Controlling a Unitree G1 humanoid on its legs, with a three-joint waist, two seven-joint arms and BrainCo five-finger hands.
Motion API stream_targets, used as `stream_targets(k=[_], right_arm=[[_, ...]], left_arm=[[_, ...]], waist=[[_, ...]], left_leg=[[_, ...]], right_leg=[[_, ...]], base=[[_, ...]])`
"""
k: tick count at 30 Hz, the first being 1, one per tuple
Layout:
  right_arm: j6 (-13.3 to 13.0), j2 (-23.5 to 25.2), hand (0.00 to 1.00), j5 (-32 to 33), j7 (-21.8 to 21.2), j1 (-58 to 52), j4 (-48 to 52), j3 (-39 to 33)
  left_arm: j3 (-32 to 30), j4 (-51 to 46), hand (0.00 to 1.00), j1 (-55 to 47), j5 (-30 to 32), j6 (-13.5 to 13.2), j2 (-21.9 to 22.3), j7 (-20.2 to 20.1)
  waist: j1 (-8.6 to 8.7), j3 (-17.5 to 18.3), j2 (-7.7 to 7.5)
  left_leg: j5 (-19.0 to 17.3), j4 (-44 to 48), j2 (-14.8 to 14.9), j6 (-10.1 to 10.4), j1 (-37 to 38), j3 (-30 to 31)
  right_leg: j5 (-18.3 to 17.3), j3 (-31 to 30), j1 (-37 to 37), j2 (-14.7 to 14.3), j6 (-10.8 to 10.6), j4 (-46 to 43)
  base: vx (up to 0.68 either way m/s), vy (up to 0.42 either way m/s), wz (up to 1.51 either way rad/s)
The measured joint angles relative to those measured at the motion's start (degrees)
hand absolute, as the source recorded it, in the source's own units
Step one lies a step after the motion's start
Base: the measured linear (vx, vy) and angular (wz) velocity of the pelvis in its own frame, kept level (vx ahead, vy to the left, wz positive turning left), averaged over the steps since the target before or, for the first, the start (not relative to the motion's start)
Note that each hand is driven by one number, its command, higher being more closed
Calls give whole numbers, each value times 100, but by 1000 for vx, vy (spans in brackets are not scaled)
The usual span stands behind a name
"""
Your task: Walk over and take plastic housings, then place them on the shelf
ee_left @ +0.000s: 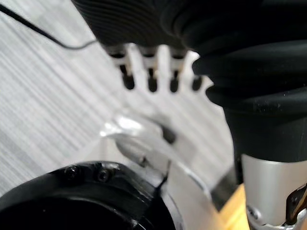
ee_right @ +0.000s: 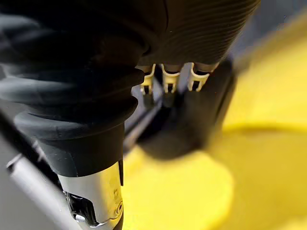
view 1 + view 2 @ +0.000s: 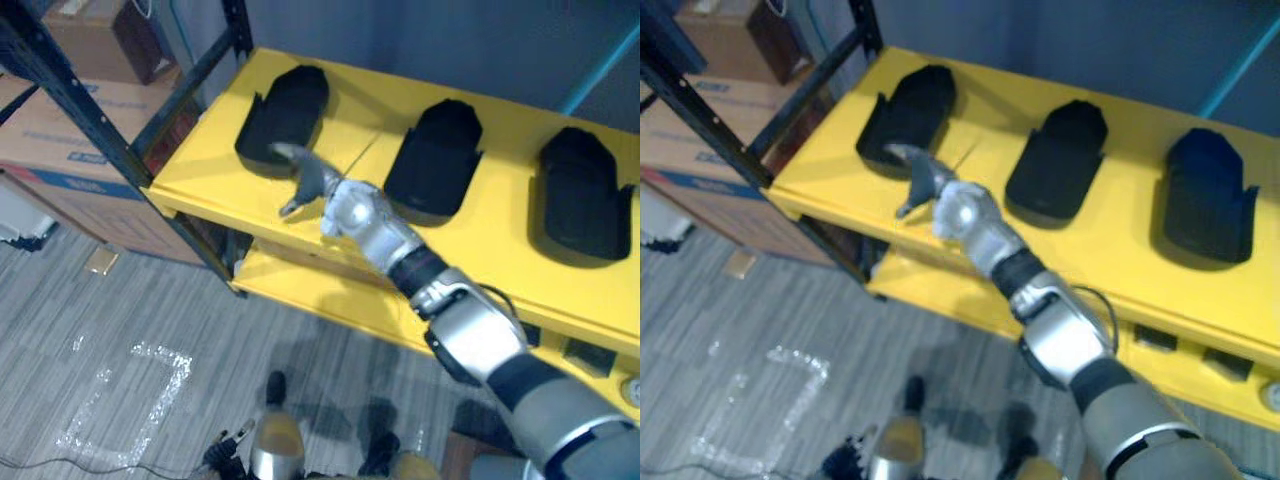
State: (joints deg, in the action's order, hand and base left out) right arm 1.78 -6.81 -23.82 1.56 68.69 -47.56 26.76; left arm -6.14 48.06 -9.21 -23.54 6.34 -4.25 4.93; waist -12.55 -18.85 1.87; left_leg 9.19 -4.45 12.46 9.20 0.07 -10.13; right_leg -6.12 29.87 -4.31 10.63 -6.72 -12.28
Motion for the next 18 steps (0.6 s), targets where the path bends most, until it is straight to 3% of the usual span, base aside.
stream_targets(k=[5,9,12,18], right_arm=[[37,-1024,0,179,20,85,1122,-544],[213,-1677,0,821,-105,88,2211,-943],[467,-1972,0,1396,-181,-50,2286,-1333],[749,-1993,0,2158,-160,-636,2260,-1676]], left_arm=[[-39,57,0,-61,202,-8,-52,-27],[-41,198,0,-117,327,-54,-153,-113],[-41,267,0,-127,392,-126,-166,-126],[-36,272,0,-162,383,-169,-172,-120]], waist=[[117,78,-122],[404,179,-232],[481,324,-269],[567,396,-279]], left_leg=[[-2,-16,20,1,204,-234],[-4,-24,95,3,304,-437],[-7,-53,115,3,382,-534],[-22,-55,123,-19,394,-635]], right_leg=[[168,-191,-141,-68,-3,246],[289,-352,-160,-171,38,410],[333,-466,-172,-201,33,463],[469,-581,-158,-236,39,604]], base=[[-8,2,-18],[-32,-4,-25],[-39,-4,-19],[-47,16,-11]])
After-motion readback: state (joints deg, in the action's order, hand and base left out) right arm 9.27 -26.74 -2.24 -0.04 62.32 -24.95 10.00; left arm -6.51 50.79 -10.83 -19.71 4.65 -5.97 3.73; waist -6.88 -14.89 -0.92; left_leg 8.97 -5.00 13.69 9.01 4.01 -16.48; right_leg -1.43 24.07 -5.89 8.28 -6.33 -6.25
